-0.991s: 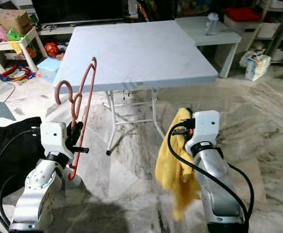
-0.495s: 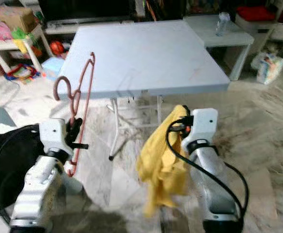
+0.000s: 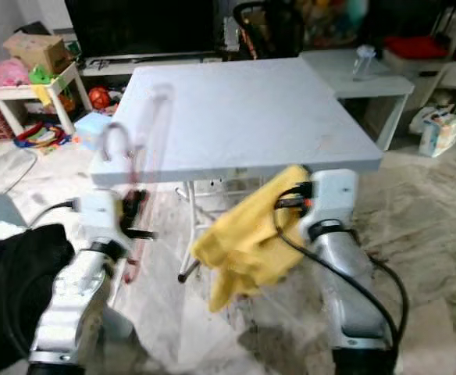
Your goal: Hang hanger
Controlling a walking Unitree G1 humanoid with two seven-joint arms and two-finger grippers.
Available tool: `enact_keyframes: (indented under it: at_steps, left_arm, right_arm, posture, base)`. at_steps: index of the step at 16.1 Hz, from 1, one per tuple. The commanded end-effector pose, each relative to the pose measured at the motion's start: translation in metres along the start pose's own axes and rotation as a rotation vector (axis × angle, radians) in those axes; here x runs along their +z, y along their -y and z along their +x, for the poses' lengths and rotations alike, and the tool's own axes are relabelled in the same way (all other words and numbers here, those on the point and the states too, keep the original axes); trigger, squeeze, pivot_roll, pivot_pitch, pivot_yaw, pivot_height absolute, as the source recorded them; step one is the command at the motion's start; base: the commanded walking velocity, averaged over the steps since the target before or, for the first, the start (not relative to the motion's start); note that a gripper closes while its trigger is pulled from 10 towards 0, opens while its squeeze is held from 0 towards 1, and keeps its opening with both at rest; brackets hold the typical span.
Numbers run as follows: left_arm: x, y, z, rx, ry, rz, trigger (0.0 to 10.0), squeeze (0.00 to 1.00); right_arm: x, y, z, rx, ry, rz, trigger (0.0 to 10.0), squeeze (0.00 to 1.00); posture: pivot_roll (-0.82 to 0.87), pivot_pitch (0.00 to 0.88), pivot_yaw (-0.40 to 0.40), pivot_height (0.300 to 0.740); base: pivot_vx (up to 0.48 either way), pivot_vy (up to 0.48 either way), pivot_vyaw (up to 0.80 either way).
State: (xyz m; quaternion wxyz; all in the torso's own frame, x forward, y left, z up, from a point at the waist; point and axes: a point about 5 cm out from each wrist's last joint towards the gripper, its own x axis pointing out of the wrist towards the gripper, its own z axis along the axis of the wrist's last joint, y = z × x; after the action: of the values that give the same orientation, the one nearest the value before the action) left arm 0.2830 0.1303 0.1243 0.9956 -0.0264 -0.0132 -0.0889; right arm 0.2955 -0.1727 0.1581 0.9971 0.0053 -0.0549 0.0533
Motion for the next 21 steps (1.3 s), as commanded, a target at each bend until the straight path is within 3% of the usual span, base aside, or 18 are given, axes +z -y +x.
enact_keyframes:
  at_steps: [1,9,21]
  left_arm:
    - [0.0076,-0.012,0.0013,0.045,0.028,0.011,10.0,0.0]
    - [0.0017,-0.0139,0.0028,0.092,-0.022,-0.023,10.0,0.0]
    - [0.0004,-0.0116,0.0064,0.091,-0.057,-0.067,10.0,0.0]
  right_arm:
    - [0.0131,-0.0092,0.0072,0.025,0.06,0.001,10.0,0.0]
    - [0.0156,-0.0107,0.0124,-0.004,0.071,-0.009,10.0,0.0]
    - [0.0148,-0.0147,0.015,-0.003,0.078,-0.023,10.0,0.0]
  posture:
    - [0.0,0.011,0.006,0.74]
    - [0.0,0.022,0.004,0.74]
    - [0.0,0.025,0.007,0.74]
  base:
    - [0.382,0.289,0.0]
    - [0.412,0.182,0.0]
    - [0.314,-0.357,0.0]
